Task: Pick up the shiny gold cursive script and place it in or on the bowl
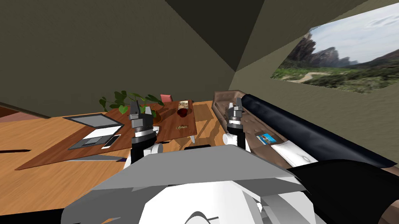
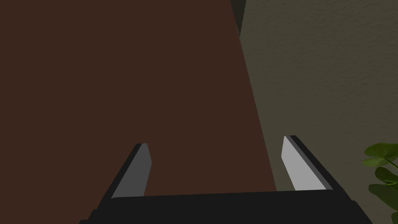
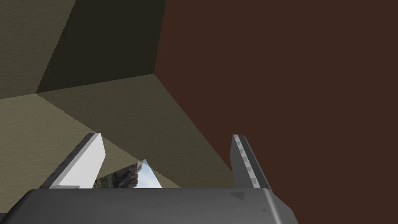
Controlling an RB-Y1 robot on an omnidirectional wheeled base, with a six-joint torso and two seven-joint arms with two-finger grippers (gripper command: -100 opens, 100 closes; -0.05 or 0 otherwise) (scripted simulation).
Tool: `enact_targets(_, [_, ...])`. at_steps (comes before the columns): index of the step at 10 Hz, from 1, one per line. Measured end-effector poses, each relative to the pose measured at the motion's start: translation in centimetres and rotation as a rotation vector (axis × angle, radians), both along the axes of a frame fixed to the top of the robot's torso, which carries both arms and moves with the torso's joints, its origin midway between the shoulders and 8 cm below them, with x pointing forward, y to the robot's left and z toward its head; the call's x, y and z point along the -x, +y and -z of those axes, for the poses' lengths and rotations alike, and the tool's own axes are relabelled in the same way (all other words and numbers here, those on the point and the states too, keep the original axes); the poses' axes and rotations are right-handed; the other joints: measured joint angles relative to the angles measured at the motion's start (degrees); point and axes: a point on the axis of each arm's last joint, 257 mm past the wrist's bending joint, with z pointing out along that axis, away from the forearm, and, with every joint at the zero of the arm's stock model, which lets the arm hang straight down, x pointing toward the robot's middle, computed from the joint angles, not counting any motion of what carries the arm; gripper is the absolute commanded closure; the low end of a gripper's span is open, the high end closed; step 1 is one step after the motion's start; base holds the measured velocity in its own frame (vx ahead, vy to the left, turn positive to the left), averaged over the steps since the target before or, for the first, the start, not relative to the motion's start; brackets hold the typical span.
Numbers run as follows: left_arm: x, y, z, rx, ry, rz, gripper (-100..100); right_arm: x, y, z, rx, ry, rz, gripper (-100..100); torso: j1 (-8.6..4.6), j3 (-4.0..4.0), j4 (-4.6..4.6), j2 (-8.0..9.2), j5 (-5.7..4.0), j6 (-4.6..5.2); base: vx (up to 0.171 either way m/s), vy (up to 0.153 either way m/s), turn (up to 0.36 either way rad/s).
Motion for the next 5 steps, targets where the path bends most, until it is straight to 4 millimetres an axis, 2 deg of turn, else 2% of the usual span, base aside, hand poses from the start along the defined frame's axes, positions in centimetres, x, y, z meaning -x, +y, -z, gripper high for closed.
enact_targets(3, [-1.3,0.1,1.4,-0.055,0.051,0.021,-100,0.0,0.0,0.0,0.0,0.0,0.0,0,0.05,0.07,0.02,0.12,0.01,0.0,-0.037,0.003,0.025])
enact_targets(5, [-3.1,0.2,2.7,-0.088,0.103,0.024,-100,0.0,0.0,0.0,0.0,0.0,0.0,0,0.06,0.1,0.04,0.17,0.01,0.0,-0.061,0.012,0.028])
